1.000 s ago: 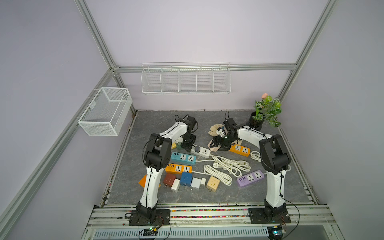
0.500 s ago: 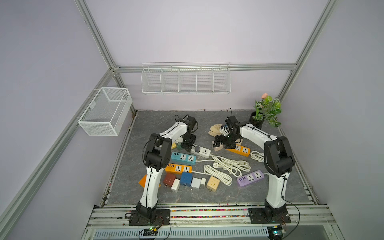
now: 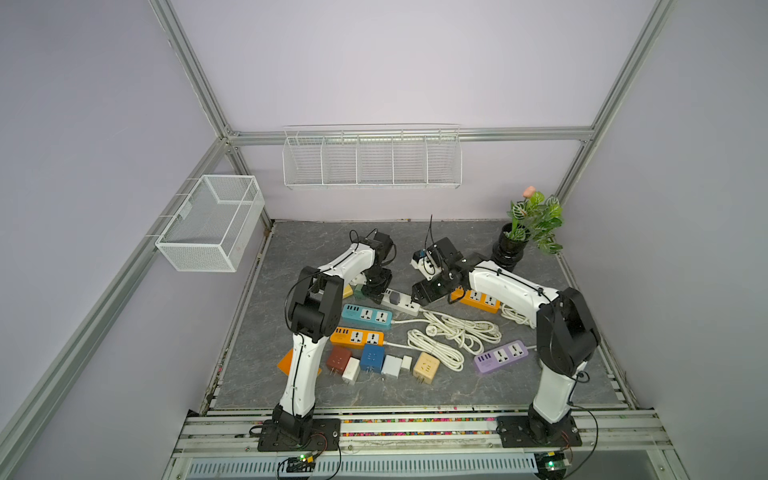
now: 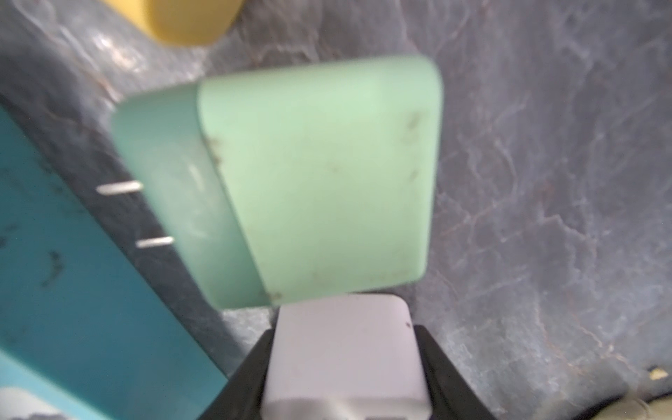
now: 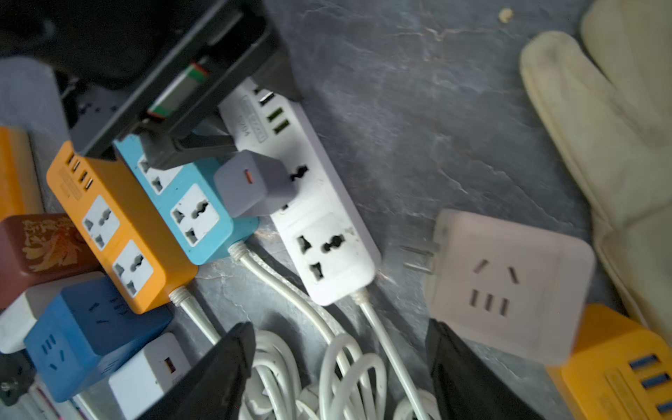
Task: Pull the plug off the socket
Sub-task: Remove the plug from the socket.
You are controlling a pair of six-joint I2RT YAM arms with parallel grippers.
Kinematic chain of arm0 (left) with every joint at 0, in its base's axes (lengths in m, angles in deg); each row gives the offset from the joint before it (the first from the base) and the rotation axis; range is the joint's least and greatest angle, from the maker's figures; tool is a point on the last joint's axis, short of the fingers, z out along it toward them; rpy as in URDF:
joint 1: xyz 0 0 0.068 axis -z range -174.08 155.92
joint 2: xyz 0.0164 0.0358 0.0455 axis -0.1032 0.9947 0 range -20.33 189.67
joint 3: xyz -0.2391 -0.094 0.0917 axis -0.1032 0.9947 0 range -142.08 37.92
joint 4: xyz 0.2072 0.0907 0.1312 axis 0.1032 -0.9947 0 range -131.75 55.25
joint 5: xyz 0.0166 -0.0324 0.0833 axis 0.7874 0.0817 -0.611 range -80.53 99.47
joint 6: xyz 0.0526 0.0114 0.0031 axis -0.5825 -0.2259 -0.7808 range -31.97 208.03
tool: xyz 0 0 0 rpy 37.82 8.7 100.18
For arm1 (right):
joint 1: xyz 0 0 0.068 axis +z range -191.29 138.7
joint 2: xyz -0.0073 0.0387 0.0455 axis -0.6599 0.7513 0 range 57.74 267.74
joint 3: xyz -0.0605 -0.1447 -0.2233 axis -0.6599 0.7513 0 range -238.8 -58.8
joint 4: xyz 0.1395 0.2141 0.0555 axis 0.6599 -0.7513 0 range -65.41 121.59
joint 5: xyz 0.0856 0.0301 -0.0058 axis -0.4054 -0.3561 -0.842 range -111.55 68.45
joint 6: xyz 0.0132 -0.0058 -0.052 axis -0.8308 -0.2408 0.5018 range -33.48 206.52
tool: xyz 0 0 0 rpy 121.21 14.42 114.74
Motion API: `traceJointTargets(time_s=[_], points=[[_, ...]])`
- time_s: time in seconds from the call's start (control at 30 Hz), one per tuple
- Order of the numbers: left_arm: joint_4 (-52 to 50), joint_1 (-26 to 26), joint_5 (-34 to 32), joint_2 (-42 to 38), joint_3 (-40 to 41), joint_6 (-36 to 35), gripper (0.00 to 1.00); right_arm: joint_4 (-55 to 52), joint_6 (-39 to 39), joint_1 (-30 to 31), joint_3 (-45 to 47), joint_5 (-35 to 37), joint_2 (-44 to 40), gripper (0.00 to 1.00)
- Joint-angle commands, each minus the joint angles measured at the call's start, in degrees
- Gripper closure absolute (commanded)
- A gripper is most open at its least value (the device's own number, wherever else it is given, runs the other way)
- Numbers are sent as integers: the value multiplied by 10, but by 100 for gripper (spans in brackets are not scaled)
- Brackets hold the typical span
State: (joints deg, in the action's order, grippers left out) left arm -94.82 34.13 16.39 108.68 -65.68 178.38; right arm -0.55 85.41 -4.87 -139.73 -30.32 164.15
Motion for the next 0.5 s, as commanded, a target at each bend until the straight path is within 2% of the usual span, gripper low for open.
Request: traceJointTargets(time_s=[0.0, 0.07, 0.23, 0.47], points=[[14, -1, -9, 10, -4, -10, 100, 94, 68, 15, 31, 19, -15, 22], [12, -1, -8, 11, -4, -14, 100, 127, 83, 23, 41, 20, -12, 23], [7, 0, -5, 14, -6, -20, 100, 165, 107, 30, 39, -1, 8, 35], [-10, -2, -1, 23, -21, -29, 100, 177, 137, 49, 19, -10, 45, 37]])
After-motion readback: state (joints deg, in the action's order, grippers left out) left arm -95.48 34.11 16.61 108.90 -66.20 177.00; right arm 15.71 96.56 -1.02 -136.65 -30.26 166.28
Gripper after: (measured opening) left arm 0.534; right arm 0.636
